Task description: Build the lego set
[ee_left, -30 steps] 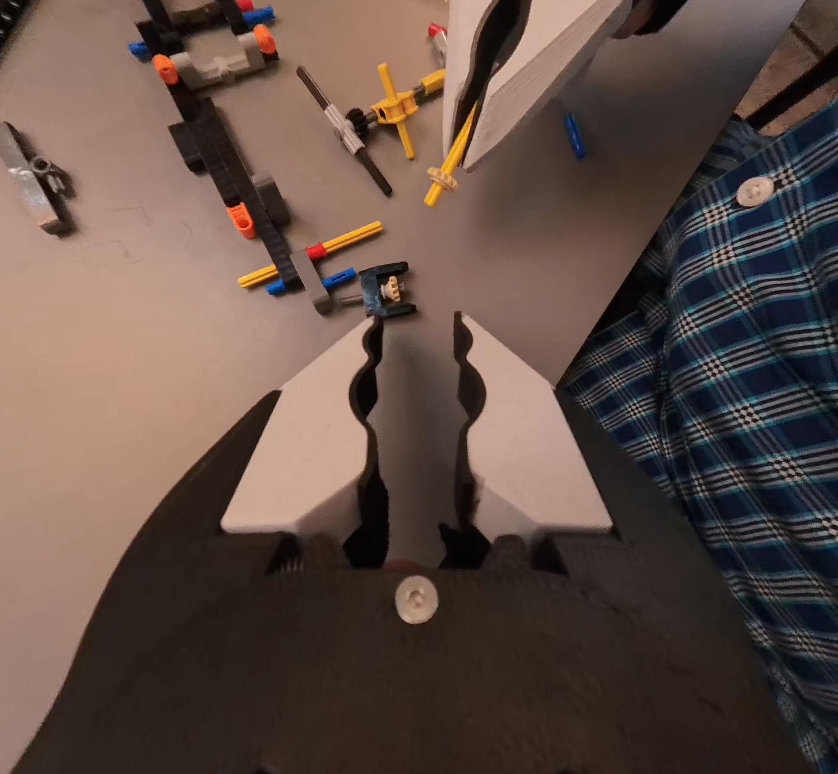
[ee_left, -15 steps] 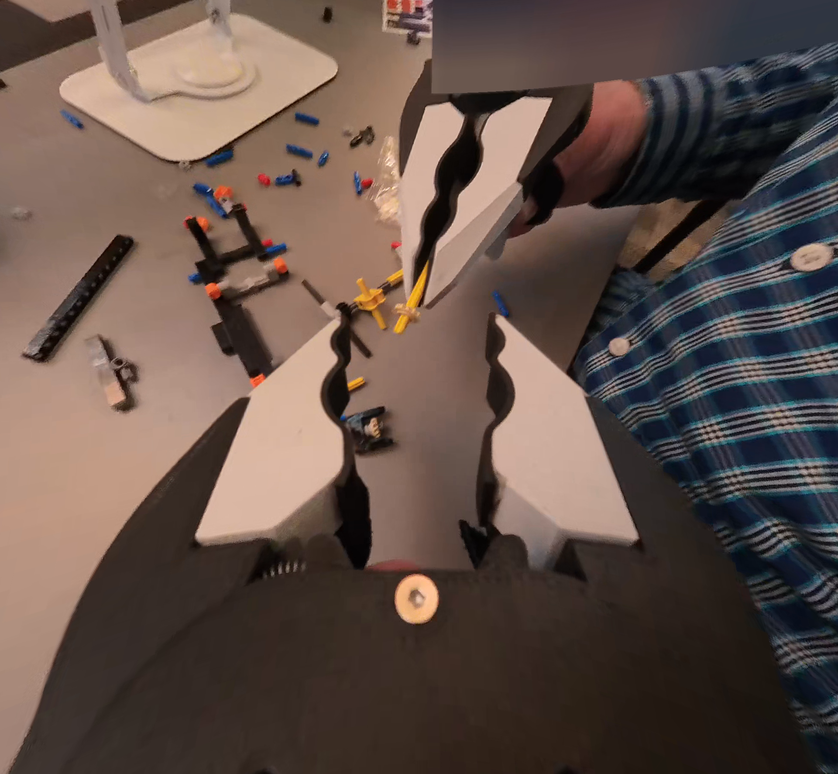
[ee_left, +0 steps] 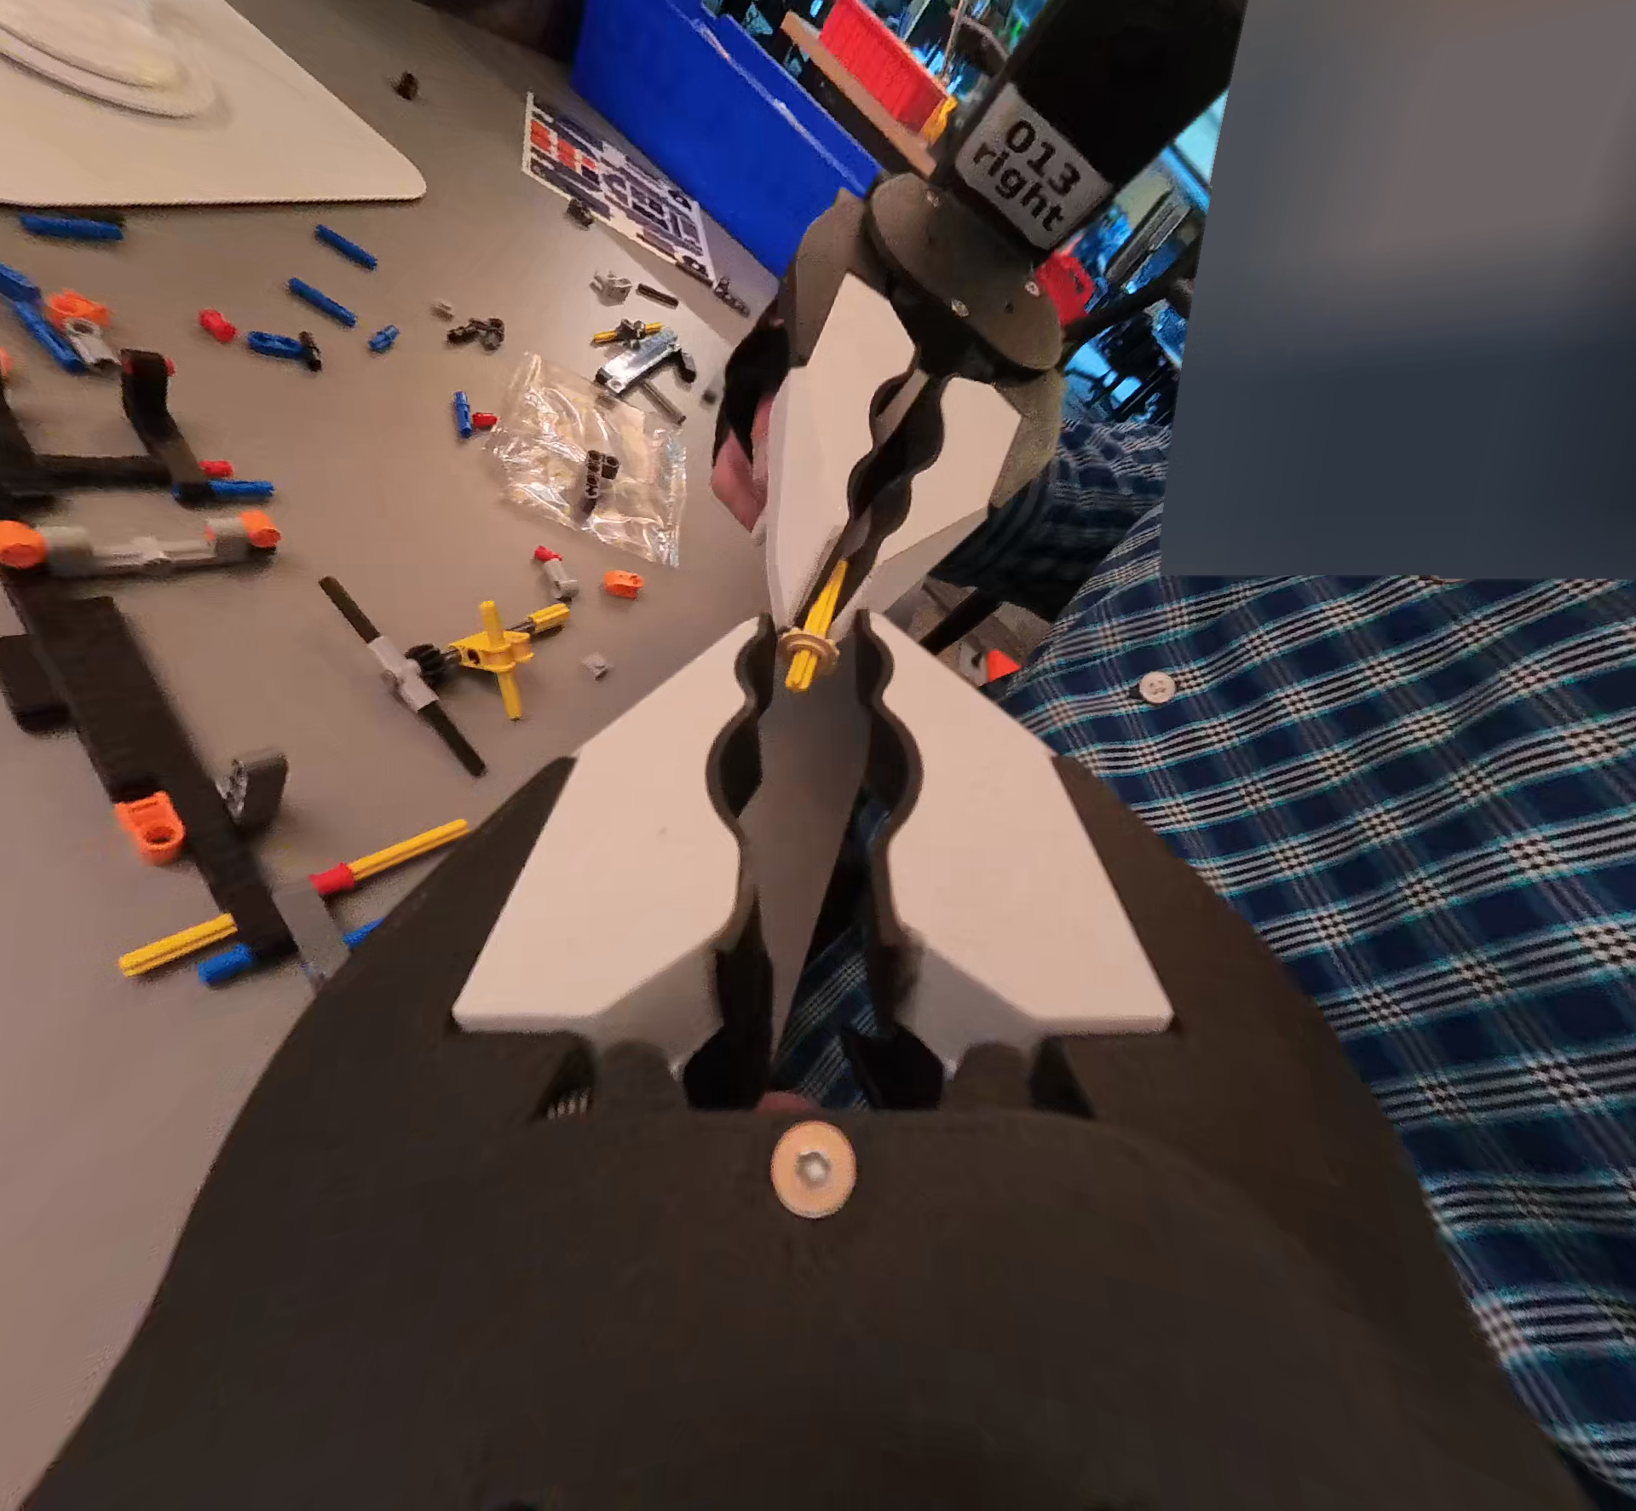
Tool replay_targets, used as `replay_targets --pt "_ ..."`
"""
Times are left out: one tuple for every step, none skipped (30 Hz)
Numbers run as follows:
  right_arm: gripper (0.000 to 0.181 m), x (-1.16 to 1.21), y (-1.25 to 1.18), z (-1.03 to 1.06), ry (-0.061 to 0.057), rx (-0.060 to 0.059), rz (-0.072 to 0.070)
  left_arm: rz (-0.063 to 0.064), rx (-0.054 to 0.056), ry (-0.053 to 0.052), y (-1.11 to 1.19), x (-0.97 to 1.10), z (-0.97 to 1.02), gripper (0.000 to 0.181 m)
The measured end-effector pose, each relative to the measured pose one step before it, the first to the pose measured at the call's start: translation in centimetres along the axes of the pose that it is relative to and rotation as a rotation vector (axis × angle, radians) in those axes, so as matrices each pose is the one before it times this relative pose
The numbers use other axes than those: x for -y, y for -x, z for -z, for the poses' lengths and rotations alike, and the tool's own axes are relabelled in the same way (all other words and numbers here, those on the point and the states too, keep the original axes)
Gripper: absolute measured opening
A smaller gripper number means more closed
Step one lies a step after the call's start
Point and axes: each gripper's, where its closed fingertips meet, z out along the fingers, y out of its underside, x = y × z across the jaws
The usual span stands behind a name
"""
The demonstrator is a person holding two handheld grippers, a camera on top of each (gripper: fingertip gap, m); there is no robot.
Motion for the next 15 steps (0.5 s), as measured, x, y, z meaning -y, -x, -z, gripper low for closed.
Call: replay_targets --pt "0.001 0.003 0.102 0.023 0.0037 -0.0008 0.0139 0.0083 -0.0069 -0.0074 -0.101 -0.071 -0.002 0.015" --pt "0.001 -0.011 0.162 0.010 0.0029 0.0030 0.0081 0.0076 -0.0066 -0.0016 -0.145 -0.119 -0.005 0.015" --pt "0.001 -0.001 0.219 -0.006 0.0036 0.0077 0.0001 0.0021 -0.0048 0.0000 -0.155 -0.128 0.028 0.014" --pt "0.001 0.043 0.229 -0.006 0.0016 0.0073 -0.0016 -0.0058 -0.0023 -0.0004 -0.205 -0.114 0.075 0.014" --pt "0.001 0.056 0.234 -0.031 0.0030 0.0043 -0.0015 -0.0094 0.0021 0.0004 -0.197 -0.110 0.093 0.013" --pt "0.001 0.039 0.223 -0.039 0.0055 0.0017 -0.0022 -0.0064 0.0056 -0.0002 -0.189 -0.126 0.090 0.012" --pt "0.002 0.005 0.238 -0.030 0.0047 0.0035 -0.0071 -0.0051 0.0041 -0.0036 -0.197 -0.153 0.089 0.012" --pt "0.002 -0.014 0.247 -0.040 0.0022 0.0056 -0.0122 -0.0057 0.0058 -0.0093 -0.132 -0.144 0.164 0.010" --pt "0.002 -0.058 0.258 -0.082 0.0016 0.0044 -0.0114 -0.0063 0.0051 -0.0027 -0.180 -0.269 0.061 0.010" --pt "0.002 -0.149 0.250 -0.130 0.0061 0.0039 -0.0082 -0.0059 0.0053 0.0004 -0.131 -0.287 0.035 0.010" --pt "0.002 -0.150 0.216 -0.110 0.0055 0.0051 -0.0027 -0.0096 0.0085 0.0007 -0.051 -0.233 0.038 0.010" --pt "0.002 -0.103 0.115 -0.087 0.0047 0.0027 0.0021 -0.0068 0.0076 0.0019 -0.024 -0.141 0.038 0.010" --pt "0.002 0.071 -0.008 -0.028 -0.0039 0.0017 -0.0035 -0.0061 0.0067 -0.0087 -0.008 0.117 0.071 0.010" --pt "0.002 0.248 -0.031 0.045 -0.0146 0.0067 -0.0158 -0.0029 -0.0029 -0.0123 -0.105 0.258 0.096 0.010" --pt "0.002 0.258 -0.003 0.069 -0.0170 0.0092 -0.0196 -0.0124 -0.0011 -0.0066 -0.108 0.234 0.051 0.010"
